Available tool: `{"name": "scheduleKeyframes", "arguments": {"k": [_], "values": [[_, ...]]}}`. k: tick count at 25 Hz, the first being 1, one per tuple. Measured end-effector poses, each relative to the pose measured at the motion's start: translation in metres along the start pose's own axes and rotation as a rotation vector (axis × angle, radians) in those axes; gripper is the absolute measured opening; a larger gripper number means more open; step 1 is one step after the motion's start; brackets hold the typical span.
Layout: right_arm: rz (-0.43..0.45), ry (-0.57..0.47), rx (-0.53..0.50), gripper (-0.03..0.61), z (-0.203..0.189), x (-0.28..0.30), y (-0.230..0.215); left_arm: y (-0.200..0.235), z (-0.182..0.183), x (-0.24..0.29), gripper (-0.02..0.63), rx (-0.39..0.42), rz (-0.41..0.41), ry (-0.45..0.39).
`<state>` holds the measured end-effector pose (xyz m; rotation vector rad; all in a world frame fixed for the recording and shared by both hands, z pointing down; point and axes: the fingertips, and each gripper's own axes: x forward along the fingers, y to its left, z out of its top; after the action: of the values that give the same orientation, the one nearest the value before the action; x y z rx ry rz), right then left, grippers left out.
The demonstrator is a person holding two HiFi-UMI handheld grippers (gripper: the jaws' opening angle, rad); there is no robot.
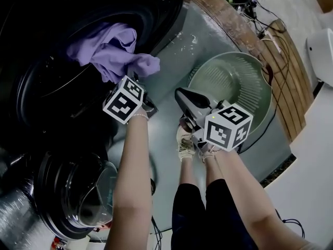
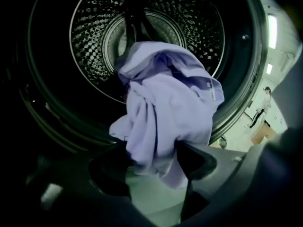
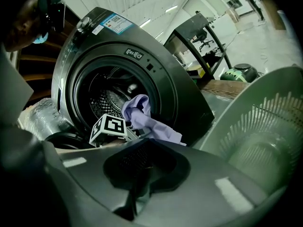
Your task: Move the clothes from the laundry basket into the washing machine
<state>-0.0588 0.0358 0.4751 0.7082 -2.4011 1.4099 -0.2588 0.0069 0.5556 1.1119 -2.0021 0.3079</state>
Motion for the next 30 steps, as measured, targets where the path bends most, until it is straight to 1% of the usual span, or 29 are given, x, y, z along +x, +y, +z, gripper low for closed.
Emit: {"name": "scheduleKeyframes", "arguments": {"k": [1,2,3,5,6,8,11,13,16,22,23,24,25,26,28,29,30], "values": [[0.002,-0.001,0.002,0.026,0.000,0.001,0.000,-0.002,0.003,-0.003,0.277,0.002,-0.008,-0.012],[0.002,-0.003,0.005,0.027,0.001,0.001,0.001,-0.007,0.009,-0.007,0.084,0.024,-0.028,-0.032],[0.001,-0.006,0.007,0.026,0.001,0.001,0.002,-0.014,0.016,-0.013,0.047,0.060,-0.055,-0.057],[-0.001,-0.013,0.007,0.026,0.002,0.000,0.004,-0.028,0.033,-0.023,0.040,0.112,-0.111,-0.112],[-0.004,-0.016,0.009,0.026,0.003,-0.001,0.004,-0.032,0.043,-0.027,0.038,0.114,-0.133,-0.145],[-0.014,-0.023,0.016,0.026,0.005,-0.003,0.003,-0.034,0.068,-0.036,0.037,0.108,-0.148,-0.233],[-0.018,-0.032,0.020,0.026,0.010,-0.004,0.004,-0.033,0.108,-0.044,0.037,0.121,-0.131,-0.364],[-0.016,-0.033,0.016,0.026,0.012,-0.003,0.006,-0.029,0.129,-0.046,0.037,0.125,-0.109,-0.425],[-0.014,-0.036,0.016,0.026,0.014,-0.001,0.008,-0.025,0.158,-0.051,0.037,0.098,-0.088,-0.508],[-0.009,-0.020,0.009,0.026,0.010,0.003,0.010,-0.025,0.214,-0.069,0.037,0.054,-0.097,-0.675],[-0.009,-0.017,0.009,0.026,0.009,0.004,0.010,-0.023,0.219,-0.068,0.038,0.047,-0.094,-0.684],[-0.009,-0.015,0.009,0.026,0.008,0.004,0.010,-0.022,0.220,-0.064,0.053,0.044,-0.091,-0.672],[-0.010,-0.015,0.009,0.026,0.008,0.004,0.010,-0.021,0.216,-0.057,0.086,0.051,-0.091,-0.638],[-0.010,-0.015,0.010,0.026,0.007,0.004,0.010,-0.021,0.208,-0.048,0.119,0.064,-0.091,-0.587],[-0.011,-0.013,0.013,0.026,0.005,0.006,0.011,-0.021,0.182,-0.029,0.253,0.094,-0.094,-0.456],[-0.011,-0.010,0.014,0.028,0.005,0.006,0.011,-0.020,0.168,-0.022,0.300,0.101,-0.095,-0.396],[-0.012,-0.008,0.015,0.028,0.004,0.006,0.011,-0.018,0.156,-0.018,0.321,0.102,-0.092,-0.349]]}}
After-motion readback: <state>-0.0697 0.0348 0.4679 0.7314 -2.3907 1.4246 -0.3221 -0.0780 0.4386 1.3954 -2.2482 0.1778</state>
